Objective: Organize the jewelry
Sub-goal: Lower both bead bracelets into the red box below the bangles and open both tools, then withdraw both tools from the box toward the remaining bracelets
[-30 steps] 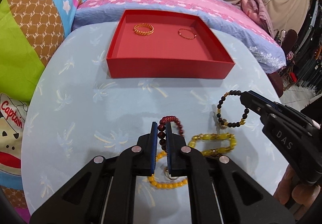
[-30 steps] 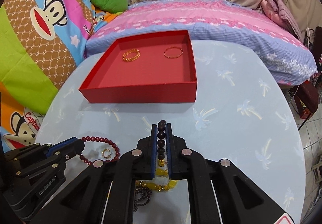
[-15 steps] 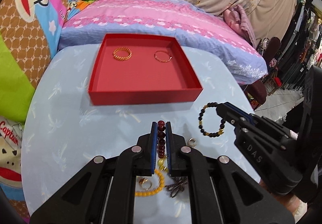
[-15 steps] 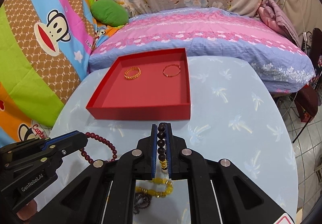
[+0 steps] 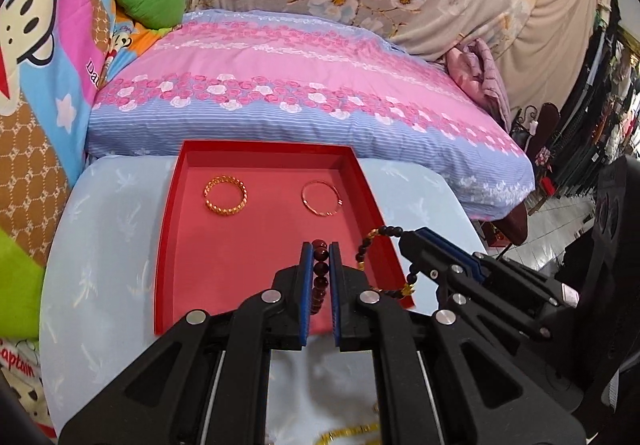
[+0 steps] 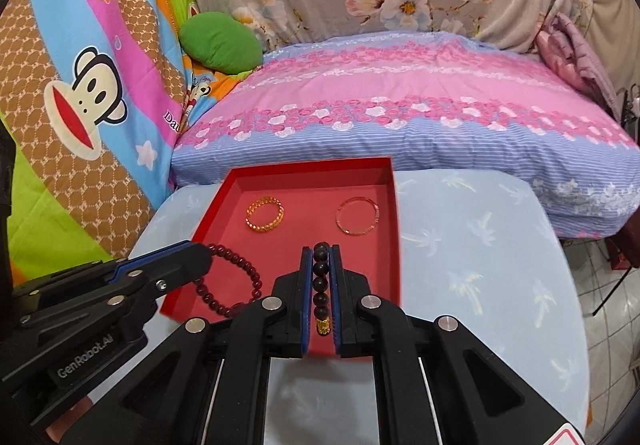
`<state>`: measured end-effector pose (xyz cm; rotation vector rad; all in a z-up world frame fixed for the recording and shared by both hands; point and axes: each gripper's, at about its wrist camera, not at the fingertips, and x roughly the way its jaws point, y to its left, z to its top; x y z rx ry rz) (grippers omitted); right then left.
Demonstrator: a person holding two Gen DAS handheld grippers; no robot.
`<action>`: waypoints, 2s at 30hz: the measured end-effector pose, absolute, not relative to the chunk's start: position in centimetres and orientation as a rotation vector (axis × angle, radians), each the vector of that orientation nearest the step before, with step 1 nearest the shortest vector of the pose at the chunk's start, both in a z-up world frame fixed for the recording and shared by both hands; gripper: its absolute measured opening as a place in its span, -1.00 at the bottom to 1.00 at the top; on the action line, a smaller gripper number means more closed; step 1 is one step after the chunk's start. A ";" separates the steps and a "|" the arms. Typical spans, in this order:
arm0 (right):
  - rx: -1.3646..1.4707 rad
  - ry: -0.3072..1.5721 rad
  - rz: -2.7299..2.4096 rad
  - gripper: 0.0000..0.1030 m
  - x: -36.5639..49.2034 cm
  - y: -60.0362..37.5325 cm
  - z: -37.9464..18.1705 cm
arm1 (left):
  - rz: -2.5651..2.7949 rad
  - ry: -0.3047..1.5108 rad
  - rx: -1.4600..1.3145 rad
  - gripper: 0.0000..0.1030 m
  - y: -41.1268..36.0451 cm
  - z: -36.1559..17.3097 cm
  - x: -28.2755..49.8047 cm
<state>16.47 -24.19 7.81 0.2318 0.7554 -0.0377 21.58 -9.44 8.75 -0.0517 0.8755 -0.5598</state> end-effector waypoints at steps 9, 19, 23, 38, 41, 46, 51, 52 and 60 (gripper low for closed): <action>0.325 0.852 0.044 -0.85 22.7 -24.5 2.6 | -0.571 0.966 -0.084 -0.85 -9.2 2.6 28.2; 0.219 0.909 -0.064 -0.85 24.0 -25.1 -0.3 | -0.427 0.972 0.068 -0.85 -8.8 -0.9 29.7; 0.172 0.918 -0.100 -0.85 24.3 -24.9 -0.7 | -0.383 0.974 0.094 -0.85 -8.5 -1.6 29.8; 0.164 0.854 -0.119 -0.52 21.6 -24.4 1.5 | -0.306 0.909 0.091 -0.44 -6.9 0.1 28.0; 0.174 0.836 -0.109 -0.45 19.8 -24.2 2.6 | -0.313 0.898 0.084 -0.43 -6.4 0.9 26.3; 0.180 0.829 -0.098 -0.43 16.0 -23.5 3.6 | -0.319 0.899 0.079 -0.42 -5.6 1.7 23.1; 0.180 0.849 -0.093 -0.43 12.0 -22.7 3.4 | -0.323 0.916 0.072 -0.37 -4.7 1.7 19.6; 0.177 0.856 -0.092 -0.43 11.1 -22.5 3.3 | -0.323 0.921 0.070 -0.35 -4.4 1.6 18.8; 0.185 0.924 -0.072 -0.43 5.1 -21.1 1.2 | -0.330 0.959 0.065 -0.34 -2.5 0.9 13.3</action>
